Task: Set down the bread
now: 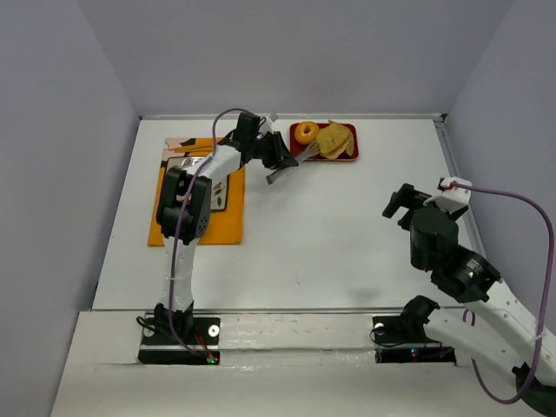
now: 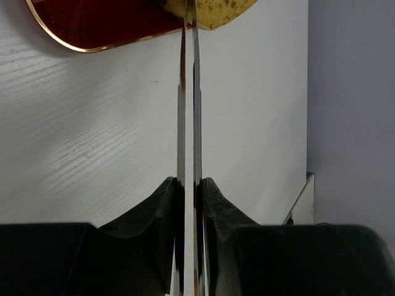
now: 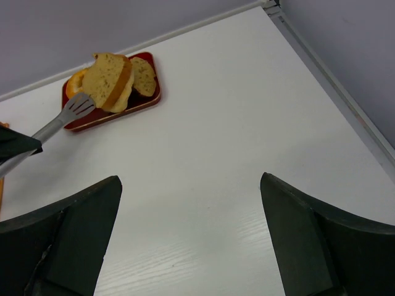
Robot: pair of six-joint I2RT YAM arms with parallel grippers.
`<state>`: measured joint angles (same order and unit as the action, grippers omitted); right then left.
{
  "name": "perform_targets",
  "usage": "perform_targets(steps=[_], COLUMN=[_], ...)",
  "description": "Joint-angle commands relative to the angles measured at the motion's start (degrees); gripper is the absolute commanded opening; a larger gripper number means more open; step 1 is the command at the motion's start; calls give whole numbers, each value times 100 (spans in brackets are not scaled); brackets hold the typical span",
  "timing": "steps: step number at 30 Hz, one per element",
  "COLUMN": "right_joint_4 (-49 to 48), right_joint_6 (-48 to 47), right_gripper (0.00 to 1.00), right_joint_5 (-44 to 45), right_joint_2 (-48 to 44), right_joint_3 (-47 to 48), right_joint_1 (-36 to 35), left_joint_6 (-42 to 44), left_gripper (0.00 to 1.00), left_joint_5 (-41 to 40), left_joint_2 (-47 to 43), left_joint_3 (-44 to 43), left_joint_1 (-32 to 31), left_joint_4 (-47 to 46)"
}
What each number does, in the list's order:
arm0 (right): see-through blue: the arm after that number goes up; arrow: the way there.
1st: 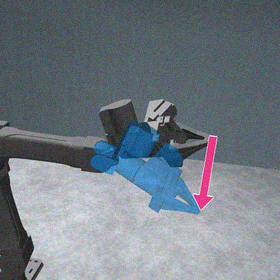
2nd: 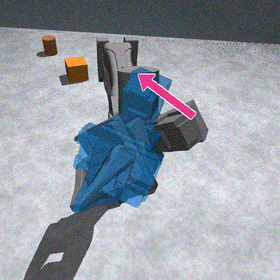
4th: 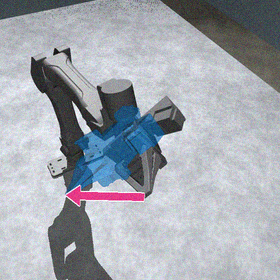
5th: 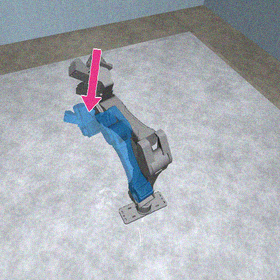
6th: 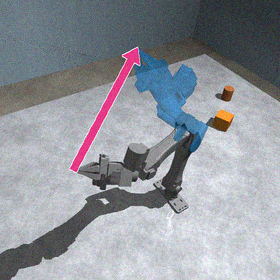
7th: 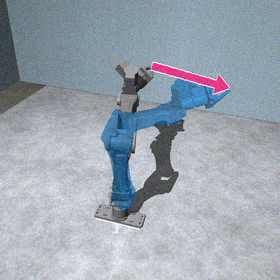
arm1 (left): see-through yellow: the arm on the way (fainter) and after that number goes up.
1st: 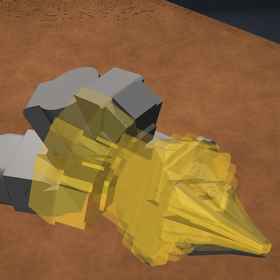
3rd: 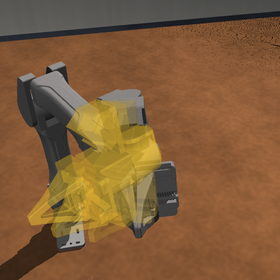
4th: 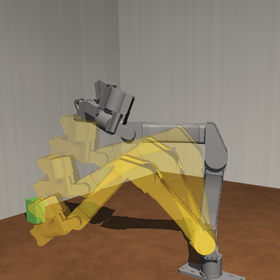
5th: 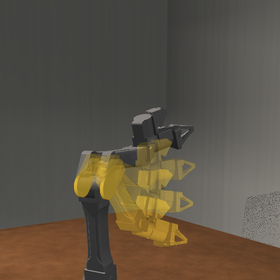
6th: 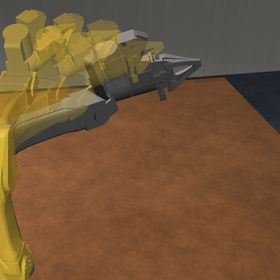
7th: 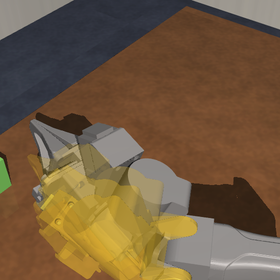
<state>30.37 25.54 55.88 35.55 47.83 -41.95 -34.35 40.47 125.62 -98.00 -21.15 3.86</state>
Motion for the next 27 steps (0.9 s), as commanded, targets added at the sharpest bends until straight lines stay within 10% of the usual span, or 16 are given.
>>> perform_targets(steps=[1,27], right_joint_4=[-304,-392], right_joint_6=[-40,-111], right_gripper=[100,100], right_joint_5=[283,371], right_joint_2=[-39,-5], right_joint_3=[15,-72], right_joint_1=[29,29], left_joint_6=[-98,-424], left_gripper=[6,5], left_joint_5=[198,-48], left_joint_2=[-380,-2120], left_joint_3=[-44,1370], left_joint_1=[58,664], left_joint_4=[-298,-1168])
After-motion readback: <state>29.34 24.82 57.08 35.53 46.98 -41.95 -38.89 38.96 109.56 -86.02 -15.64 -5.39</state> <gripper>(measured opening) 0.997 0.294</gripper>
